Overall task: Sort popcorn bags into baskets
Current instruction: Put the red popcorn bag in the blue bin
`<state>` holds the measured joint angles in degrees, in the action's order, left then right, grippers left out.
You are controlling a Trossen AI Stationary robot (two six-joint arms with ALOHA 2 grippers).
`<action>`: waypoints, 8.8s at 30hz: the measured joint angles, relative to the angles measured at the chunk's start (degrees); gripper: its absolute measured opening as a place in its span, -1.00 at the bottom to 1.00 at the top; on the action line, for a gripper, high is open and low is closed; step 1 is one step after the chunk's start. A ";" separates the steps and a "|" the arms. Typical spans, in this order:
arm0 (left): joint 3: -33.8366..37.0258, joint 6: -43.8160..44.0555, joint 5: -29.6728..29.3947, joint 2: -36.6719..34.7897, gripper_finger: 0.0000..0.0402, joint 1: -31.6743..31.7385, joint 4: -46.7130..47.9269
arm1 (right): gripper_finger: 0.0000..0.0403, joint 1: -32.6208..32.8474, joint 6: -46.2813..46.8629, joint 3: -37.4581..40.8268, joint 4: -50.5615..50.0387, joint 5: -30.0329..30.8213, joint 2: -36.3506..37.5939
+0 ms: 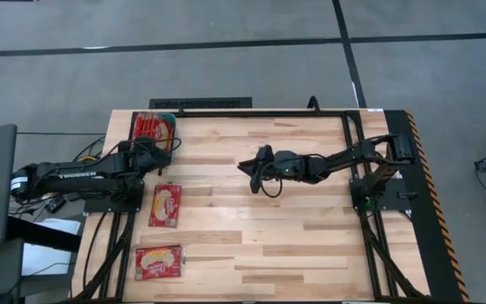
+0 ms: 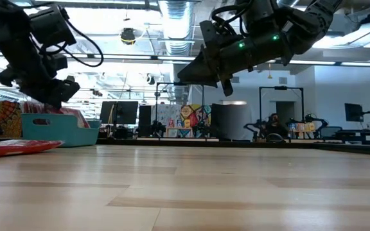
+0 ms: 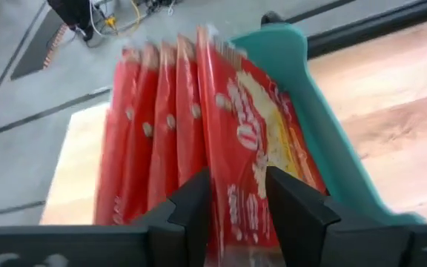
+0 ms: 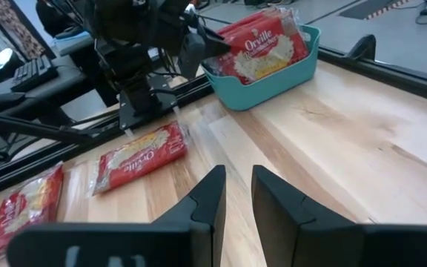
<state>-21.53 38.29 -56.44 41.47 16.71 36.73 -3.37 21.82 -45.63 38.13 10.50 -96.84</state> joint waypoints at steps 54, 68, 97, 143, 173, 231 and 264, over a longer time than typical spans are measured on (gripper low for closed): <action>-11.38 19.93 34.56 36.14 -0.40 -41.06 5.21 | -0.54 3.34 -2.43 0.00 -0.48 2.91 0.00; -15.78 13.16 20.28 37.85 -0.86 -35.05 -14.99 | -0.54 3.58 -2.37 0.00 0.05 2.89 0.00; -16.82 -26.48 50.63 38.68 -0.42 -10.51 -7.74 | -0.54 12.79 9.68 -6.77 8.29 5.70 -18.61; -18.36 -18.74 32.16 24.72 -1.00 -23.26 -15.57 | 0.50 10.59 23.87 -6.71 0.88 4.59 -18.71; -12.51 -14.69 52.17 43.13 -1.00 -24.82 -26.16 | 0.40 13.74 34.25 -17.09 -24.27 4.94 -18.73; -12.32 -14.08 41.91 22.41 -0.88 -27.58 -16.23 | -0.98 18.65 -12.08 -26.05 -42.97 19.52 -13.86; -12.46 -32.49 51.46 22.27 -0.54 -23.20 -33.73 | -0.99 20.98 -32.15 -26.43 -39.18 23.87 -13.29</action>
<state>-33.99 5.80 -4.97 63.75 -6.49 3.00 17.61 -10.33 -72.05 -1.05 34.37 -110.13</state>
